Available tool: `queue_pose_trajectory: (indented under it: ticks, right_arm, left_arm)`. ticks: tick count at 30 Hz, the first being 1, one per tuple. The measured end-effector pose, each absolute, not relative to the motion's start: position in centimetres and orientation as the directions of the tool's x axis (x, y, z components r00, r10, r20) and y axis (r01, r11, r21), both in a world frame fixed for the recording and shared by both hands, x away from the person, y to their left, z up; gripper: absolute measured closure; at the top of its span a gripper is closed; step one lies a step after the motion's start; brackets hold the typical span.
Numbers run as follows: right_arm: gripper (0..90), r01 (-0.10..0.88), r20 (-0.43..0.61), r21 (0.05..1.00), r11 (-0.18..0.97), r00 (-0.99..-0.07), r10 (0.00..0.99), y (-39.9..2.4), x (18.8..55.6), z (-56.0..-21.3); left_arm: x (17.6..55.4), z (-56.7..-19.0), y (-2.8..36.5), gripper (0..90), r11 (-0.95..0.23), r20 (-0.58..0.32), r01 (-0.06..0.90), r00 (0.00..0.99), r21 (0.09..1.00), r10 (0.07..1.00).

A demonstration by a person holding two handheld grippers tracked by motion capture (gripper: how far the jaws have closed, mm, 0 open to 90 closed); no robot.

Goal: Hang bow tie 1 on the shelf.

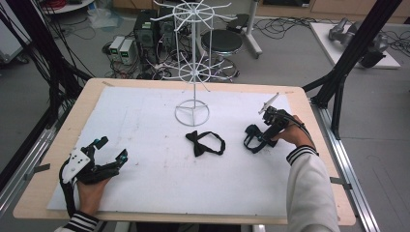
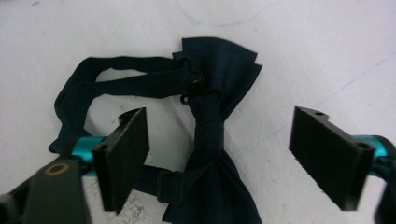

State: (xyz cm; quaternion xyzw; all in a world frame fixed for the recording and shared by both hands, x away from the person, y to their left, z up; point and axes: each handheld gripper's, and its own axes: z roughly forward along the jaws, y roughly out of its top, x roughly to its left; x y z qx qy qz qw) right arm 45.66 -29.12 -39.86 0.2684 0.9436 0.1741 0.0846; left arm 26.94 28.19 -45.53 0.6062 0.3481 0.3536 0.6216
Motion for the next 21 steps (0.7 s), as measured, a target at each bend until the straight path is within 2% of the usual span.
queue_pose_trajectory:
  ticks: [5, 7, 21]
  right_arm:
    - [30.6, 0.482, -0.059, 0.334, 0.810, -0.847, 0.529, -28.7, 45.7, -40.2]
    - [36.9, 0.482, -0.072, 0.323, 0.815, -0.846, 0.529, -28.5, 45.7, -40.2]
    - [54.9, 0.488, -0.093, 0.268, 0.831, -0.845, 0.526, -27.8, 45.8, -40.6]
  left_arm:
    - [26.9, -45.5, 28.2, 14.0, 0.014, -0.003, -0.018, 0.508, 1.000, 0.862]
    - [26.9, -45.5, 28.2, 14.0, 0.014, -0.003, -0.018, 0.508, 1.000, 0.861]
    - [26.9, -45.5, 28.2, 14.0, 0.015, -0.004, -0.017, 0.507, 1.000, 0.862]
